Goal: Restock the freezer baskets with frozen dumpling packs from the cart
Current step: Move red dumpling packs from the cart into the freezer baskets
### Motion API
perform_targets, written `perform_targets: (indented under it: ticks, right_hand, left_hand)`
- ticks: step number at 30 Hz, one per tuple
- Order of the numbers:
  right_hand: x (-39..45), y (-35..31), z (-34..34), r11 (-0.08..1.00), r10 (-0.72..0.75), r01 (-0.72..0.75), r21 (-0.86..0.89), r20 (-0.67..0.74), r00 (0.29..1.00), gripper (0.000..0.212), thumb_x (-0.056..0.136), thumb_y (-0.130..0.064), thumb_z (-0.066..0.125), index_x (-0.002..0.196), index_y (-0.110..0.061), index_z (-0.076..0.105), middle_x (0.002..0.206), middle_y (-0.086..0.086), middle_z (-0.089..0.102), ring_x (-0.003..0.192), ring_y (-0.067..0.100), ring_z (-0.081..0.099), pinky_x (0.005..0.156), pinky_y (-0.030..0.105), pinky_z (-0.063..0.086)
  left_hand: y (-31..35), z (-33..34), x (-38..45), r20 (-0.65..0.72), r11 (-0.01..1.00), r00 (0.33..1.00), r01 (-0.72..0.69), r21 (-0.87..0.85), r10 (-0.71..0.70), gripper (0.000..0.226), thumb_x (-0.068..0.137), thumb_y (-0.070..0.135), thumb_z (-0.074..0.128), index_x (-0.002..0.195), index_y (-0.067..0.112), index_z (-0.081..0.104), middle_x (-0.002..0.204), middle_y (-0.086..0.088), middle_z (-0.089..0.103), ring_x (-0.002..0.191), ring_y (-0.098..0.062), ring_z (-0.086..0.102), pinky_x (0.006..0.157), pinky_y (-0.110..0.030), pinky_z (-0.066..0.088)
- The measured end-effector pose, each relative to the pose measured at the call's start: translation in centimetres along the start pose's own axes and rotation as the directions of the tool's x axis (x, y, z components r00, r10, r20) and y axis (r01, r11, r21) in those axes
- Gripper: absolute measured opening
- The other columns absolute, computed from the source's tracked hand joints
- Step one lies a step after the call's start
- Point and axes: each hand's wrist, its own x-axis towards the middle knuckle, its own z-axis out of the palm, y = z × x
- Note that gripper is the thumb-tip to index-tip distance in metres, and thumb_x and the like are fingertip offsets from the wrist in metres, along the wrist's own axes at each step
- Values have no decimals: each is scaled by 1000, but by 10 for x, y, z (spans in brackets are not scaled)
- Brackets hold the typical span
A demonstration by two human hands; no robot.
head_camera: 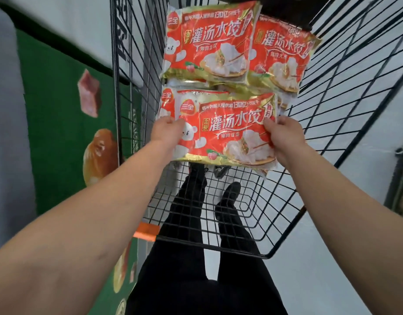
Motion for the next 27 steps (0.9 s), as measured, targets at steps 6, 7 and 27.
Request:
perform_targets:
  ticks: [6, 7, 27]
  right_hand:
    - [-47, 2, -31, 994, -110, 110, 16, 7, 994, 17, 96, -20, 62, 79, -21, 60, 85, -1, 71, 80, 18, 70, 83, 43, 59]
    - [-56, 3, -37, 992, -122, 121, 27, 24, 992, 17, 96, -20, 63, 79, -20, 61, 86, 0, 72, 81, 20, 71, 84, 44, 59]
    - [-292, 40, -31, 878, -333, 473, -68, 623, 708, 11, 98, -21, 60, 99, -10, 63, 100, 10, 75, 91, 30, 73, 87, 51, 58]
  left_hand:
    - [-16, -11, -55, 25, 989, 1000, -8, -149, 11, 18, 89, 17, 70, 104, 7, 67, 104, -6, 75, 89, -26, 74, 73, -40, 63]
    - [-21, -13, -68, 17, 988, 1000, -18, -151, 21, 11, 89, 16, 69, 97, 8, 68, 99, -5, 75, 85, -24, 74, 66, -34, 62]
    - [-212, -138, -358, -484, 702, 875, -366, -611, 34, 19, 86, 23, 73, 79, 6, 68, 87, -16, 77, 86, -36, 74, 83, -58, 59]
